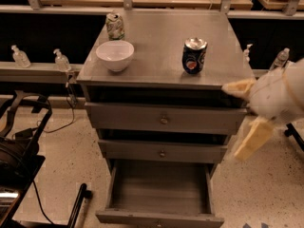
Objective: Close bottom drawer
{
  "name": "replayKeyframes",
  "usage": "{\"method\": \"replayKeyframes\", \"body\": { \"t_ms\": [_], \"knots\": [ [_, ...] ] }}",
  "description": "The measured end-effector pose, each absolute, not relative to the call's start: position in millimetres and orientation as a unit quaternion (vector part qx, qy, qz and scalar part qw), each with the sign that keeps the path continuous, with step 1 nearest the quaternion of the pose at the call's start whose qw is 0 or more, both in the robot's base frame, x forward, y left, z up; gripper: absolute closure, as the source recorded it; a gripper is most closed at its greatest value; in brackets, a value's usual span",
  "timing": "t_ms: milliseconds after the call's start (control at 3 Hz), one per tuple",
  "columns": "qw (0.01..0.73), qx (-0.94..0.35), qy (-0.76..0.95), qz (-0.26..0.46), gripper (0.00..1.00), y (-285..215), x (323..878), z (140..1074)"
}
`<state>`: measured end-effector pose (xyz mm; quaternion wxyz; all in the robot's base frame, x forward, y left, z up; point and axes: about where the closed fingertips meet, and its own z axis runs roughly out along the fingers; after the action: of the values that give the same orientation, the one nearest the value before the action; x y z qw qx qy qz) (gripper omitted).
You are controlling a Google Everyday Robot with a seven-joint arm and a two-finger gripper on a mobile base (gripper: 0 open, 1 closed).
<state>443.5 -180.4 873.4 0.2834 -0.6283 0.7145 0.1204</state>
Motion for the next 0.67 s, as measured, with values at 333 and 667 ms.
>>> {"method": "replayKeyframes", "body": {
  "t_ms": [333, 667],
  "knots": [
    [0.349, -0.59, 0.69, 0.23, 0.0, -148.6, 433.9, 777.3],
    [0.405, -0.56, 0.67, 0.27, 0.0, -138.4, 435.8, 762.7]
  ]
}}
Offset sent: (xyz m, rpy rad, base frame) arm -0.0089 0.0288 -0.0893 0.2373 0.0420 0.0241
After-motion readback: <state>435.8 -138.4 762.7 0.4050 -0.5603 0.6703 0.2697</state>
